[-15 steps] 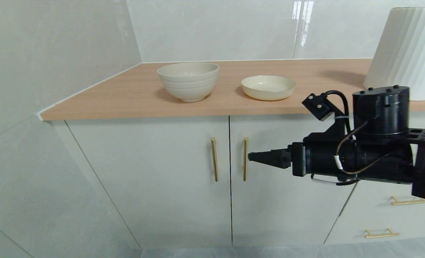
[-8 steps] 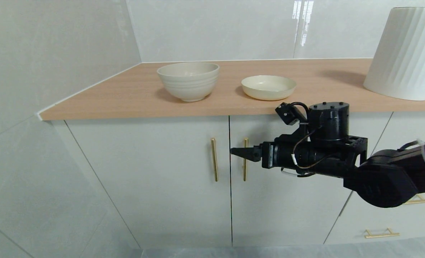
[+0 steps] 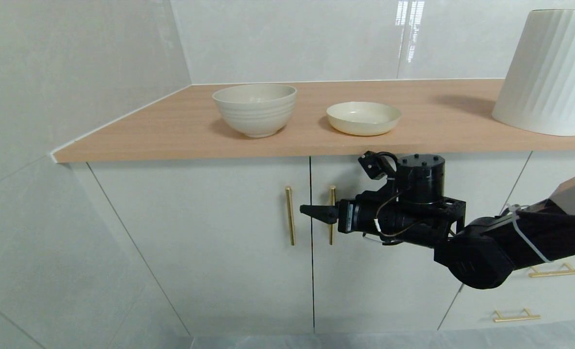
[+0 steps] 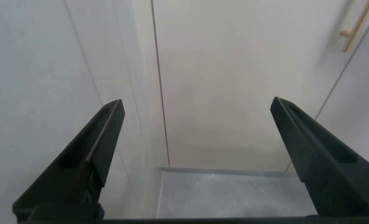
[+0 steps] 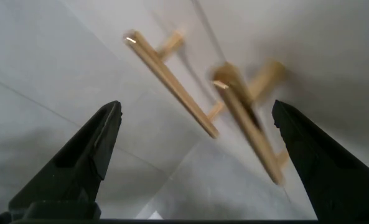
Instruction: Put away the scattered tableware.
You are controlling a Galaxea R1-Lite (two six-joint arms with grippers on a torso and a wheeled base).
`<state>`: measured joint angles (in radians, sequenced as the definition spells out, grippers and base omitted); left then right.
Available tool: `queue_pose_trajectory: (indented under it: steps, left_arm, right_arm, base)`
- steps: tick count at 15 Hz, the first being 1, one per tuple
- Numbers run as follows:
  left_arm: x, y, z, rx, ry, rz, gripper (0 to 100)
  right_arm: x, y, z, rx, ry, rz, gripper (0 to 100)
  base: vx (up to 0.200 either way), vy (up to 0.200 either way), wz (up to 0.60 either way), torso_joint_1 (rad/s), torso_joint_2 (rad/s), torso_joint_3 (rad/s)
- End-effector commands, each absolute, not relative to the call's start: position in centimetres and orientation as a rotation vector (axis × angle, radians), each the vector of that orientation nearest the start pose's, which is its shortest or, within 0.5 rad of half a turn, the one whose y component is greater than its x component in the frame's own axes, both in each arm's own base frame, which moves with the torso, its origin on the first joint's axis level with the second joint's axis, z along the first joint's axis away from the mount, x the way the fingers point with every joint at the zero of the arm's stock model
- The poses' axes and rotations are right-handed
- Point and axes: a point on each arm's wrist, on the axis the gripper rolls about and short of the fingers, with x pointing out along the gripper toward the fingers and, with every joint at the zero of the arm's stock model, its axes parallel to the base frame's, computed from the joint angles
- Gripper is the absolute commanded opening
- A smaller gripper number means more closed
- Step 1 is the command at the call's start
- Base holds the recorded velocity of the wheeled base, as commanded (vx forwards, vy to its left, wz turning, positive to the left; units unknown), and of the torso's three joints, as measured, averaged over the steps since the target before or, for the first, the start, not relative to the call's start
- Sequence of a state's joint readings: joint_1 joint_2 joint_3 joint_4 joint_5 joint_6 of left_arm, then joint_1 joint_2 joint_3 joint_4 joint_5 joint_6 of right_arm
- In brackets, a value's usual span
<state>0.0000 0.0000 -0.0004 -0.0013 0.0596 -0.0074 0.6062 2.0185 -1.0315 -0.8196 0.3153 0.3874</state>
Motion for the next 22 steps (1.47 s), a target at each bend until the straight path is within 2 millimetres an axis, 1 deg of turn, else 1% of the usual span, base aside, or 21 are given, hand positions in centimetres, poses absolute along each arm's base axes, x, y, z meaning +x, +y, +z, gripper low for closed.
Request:
queue_pose_trajectory:
  steps: [1, 6, 9, 15, 17, 20, 22]
  left_arm:
    - [-2.3, 0.1, 7.6, -0.009, -0.002, 0.06, 100]
    - [-2.3, 0.1, 7.6, -0.008, -0.002, 0.06, 100]
    - [-2.3, 0.1, 7.6, -0.008, -0.003, 0.06, 100]
    - [-2.3, 0.1, 7.6, -0.008, -0.002, 0.06, 100]
    - [-2.3, 0.1, 7.6, -0.008, -0.002, 0.06, 100]
    - [-2.3, 0.1, 7.6, -0.008, -0.002, 0.06, 100]
    - [-2.3, 0.1, 7.6, -0.008, -0.002, 0.06, 100]
  right_arm:
    - [31.6, 23.2, 14.2, 0.338, 0.354, 0.878, 100]
    - [31.3, 23.3, 14.1, 0.374, 0.382, 0.882, 100]
    - [30.6, 23.0, 13.7, 0.376, 0.423, 0.945, 100]
    - [29.6, 23.3, 13.5, 0.379, 0.389, 1.001, 100]
    - [28.6, 23.3, 13.5, 0.377, 0.403, 1.064, 100]
    - [27.6, 23.2, 13.0, 0.375, 0.379, 1.091, 100]
    - [26.6, 23.1, 13.4, 0.372, 0.36, 1.113, 100]
  base:
    - [0.0, 0.0, 0.0, 0.0, 0.0, 0.0]
    - [0.0, 0.0, 0.0, 0.0, 0.0, 0.0]
    - [0.0, 0.0, 0.0, 0.0, 0.0, 0.0]
    - [0.0, 0.0, 0.0, 0.0, 0.0, 0.0]
    - [0.0, 0.0, 0.0, 0.0, 0.0, 0.0]
    - [0.0, 0.0, 0.0, 0.0, 0.0, 0.0]
    - [0.0, 0.0, 0.0, 0.0, 0.0, 0.0]
